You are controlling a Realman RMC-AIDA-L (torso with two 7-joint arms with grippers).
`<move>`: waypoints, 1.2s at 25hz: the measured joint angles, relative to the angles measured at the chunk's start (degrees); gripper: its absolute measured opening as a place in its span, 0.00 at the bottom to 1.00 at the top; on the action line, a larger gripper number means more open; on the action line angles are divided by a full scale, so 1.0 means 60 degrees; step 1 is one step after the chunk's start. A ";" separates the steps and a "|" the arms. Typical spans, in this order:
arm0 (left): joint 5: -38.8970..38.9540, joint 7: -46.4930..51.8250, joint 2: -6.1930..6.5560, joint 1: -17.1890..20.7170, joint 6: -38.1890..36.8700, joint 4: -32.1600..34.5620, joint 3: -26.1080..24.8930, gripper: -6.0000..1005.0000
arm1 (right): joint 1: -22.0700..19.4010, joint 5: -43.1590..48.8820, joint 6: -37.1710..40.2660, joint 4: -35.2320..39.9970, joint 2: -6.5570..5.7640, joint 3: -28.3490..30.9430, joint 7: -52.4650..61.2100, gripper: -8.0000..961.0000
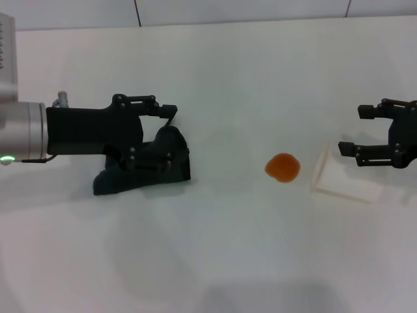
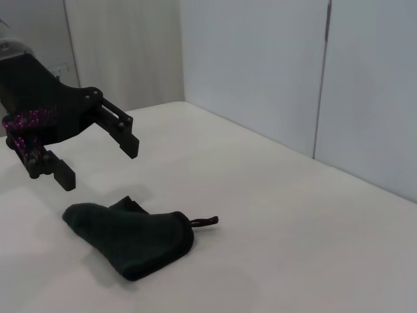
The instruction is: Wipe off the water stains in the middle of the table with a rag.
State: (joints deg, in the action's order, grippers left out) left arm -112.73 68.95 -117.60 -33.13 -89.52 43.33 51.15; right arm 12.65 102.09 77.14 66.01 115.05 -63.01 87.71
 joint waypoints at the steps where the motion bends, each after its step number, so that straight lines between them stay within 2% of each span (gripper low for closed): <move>1: 0.0000 -0.0001 -0.0002 0.0000 -0.0001 0.0000 0.0000 0.78 | 0.0001 0.0000 0.0009 -0.0001 0.0000 -0.0001 0.0000 0.88; 19: -0.0002 0.0011 -0.0001 0.0000 -0.0007 -0.0009 0.0000 0.78 | -0.0182 0.0079 0.0370 0.0195 -0.0012 0.0089 0.0201 0.88; 30: -0.0089 -0.0030 -0.0009 0.0019 -0.0007 -0.0060 0.0008 0.77 | -0.0020 0.2221 0.0537 0.1259 -0.0025 0.0031 0.1771 0.88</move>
State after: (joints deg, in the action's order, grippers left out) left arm -113.27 68.77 -117.66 -33.02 -89.56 42.97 51.20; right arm 12.53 115.42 80.36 73.56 114.89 -62.83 98.34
